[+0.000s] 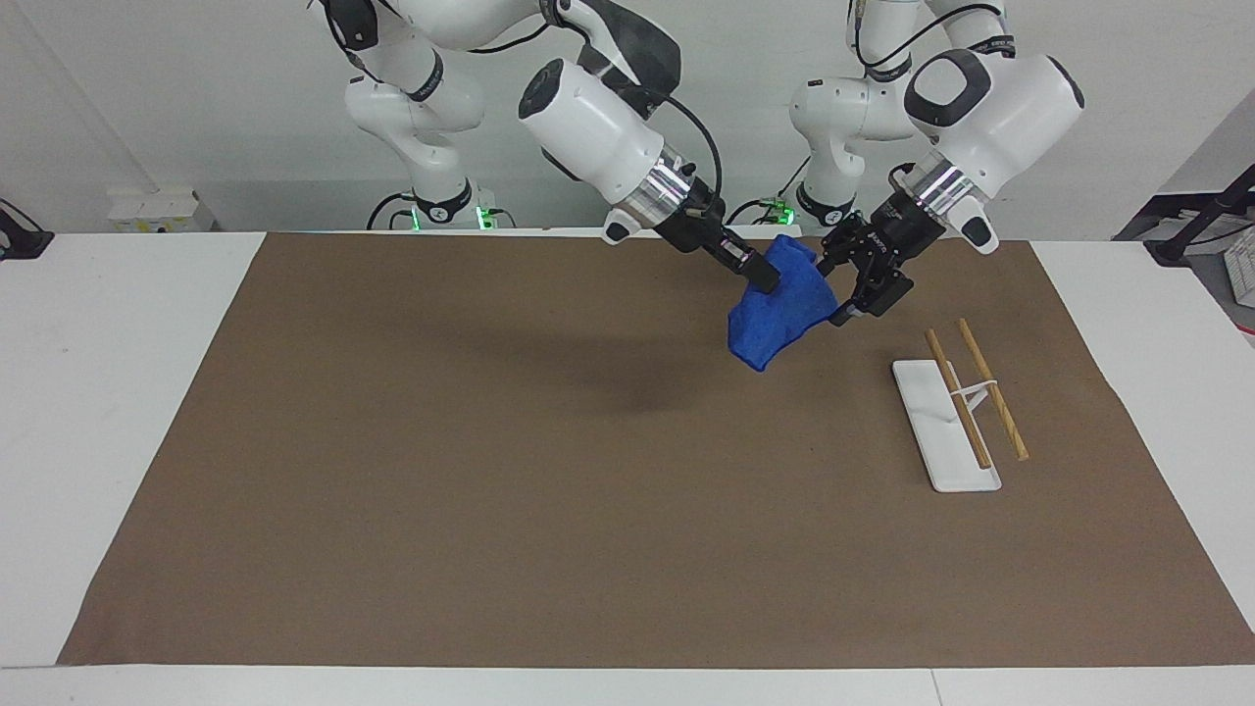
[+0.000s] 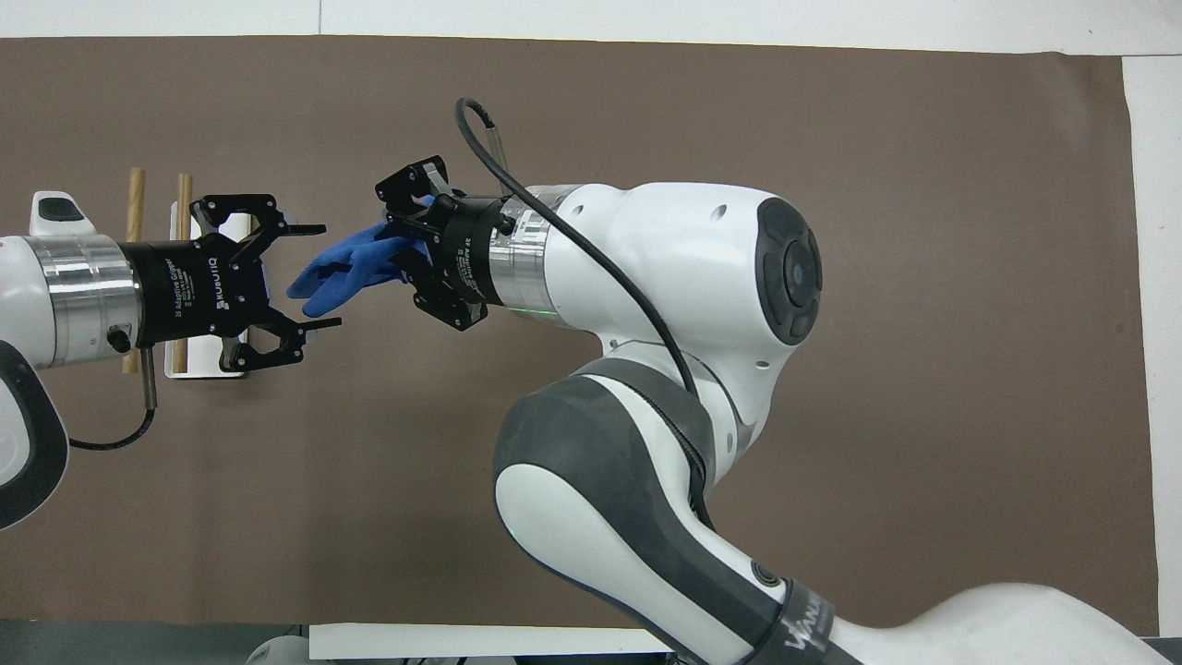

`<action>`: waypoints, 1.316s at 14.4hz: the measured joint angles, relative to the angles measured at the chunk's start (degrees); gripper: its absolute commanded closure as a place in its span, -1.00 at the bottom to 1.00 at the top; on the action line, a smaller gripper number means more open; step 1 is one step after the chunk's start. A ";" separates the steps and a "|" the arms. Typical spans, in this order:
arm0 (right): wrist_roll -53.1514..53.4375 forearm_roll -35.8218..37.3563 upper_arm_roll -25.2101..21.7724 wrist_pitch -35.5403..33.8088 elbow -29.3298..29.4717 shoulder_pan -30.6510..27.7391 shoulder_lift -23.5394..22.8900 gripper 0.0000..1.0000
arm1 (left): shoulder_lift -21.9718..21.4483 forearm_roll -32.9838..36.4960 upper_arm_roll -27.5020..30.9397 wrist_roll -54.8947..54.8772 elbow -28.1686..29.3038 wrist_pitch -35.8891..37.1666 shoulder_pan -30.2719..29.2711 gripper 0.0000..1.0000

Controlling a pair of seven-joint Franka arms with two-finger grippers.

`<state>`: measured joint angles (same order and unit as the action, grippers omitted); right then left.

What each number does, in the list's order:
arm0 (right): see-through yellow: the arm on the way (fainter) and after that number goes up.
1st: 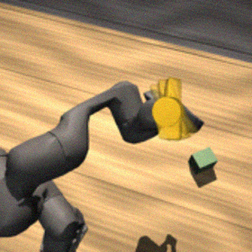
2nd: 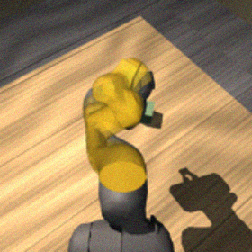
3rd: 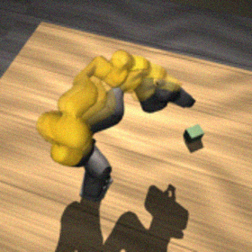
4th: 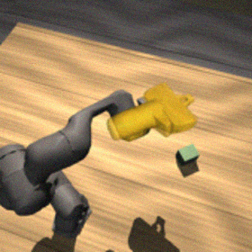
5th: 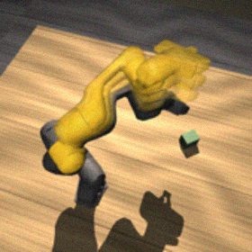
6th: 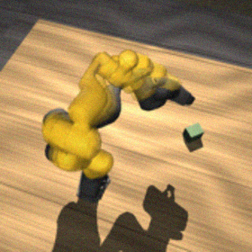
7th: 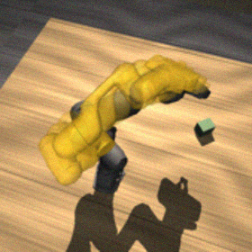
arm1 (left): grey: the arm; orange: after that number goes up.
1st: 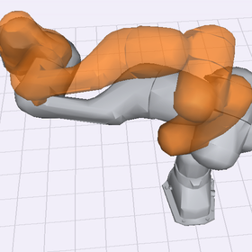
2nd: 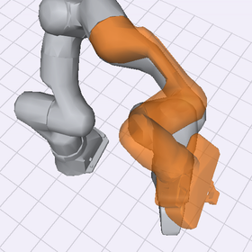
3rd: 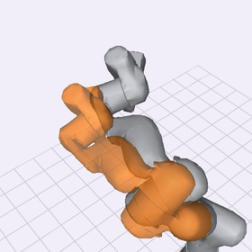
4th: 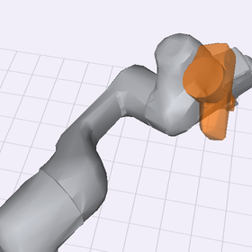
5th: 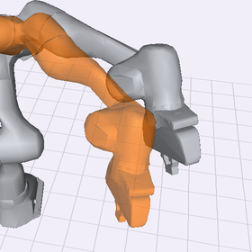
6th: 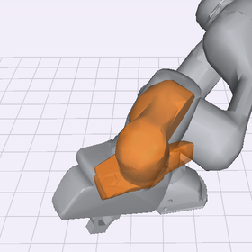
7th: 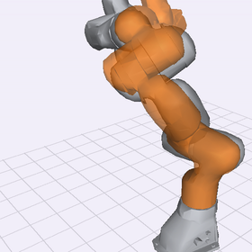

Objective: Right arm passes towel to left arm to hang
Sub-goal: 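Close the left gripper on the towel held by the right gripper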

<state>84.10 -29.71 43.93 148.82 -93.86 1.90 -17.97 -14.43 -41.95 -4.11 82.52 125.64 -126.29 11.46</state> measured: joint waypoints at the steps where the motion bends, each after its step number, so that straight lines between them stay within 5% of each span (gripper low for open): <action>1: 0.09 0.00 0.44 0.52 0.00 0.01 -0.17 1.00 | 0.28 0.00 0.00 0.23 0.00 -0.30 0.18 -0.31; 8: 0.12 0.00 0.60 0.75 0.11 -0.01 -0.45 1.00 | 0.56 0.00 0.16 0.65 0.00 -0.40 0.22 0.99; 15: 0.12 0.00 0.61 0.75 0.16 -0.01 -0.48 0.95 | 0.62 0.00 0.22 0.58 -0.33 -0.39 0.21 1.00; 16: 0.12 0.00 0.61 0.75 0.16 -0.01 -0.50 0.24 | 0.71 0.00 0.25 0.58 -0.54 -0.39 0.21 1.00; 17: 0.12 0.00 0.61 0.75 0.16 -0.02 -0.52 -0.99 | 0.82 0.01 0.29 0.54 -0.71 -0.39 0.21 1.00; 19: 0.12 0.00 0.60 0.73 0.17 -0.04 -0.58 -0.98 | 0.99 0.02 0.35 -0.15 -0.87 -0.41 0.20 1.00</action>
<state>84.22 -29.71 44.53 149.55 -93.70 1.86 -18.55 -13.44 -41.93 -3.76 82.37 124.77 -126.70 11.66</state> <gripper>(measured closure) 0.705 0.978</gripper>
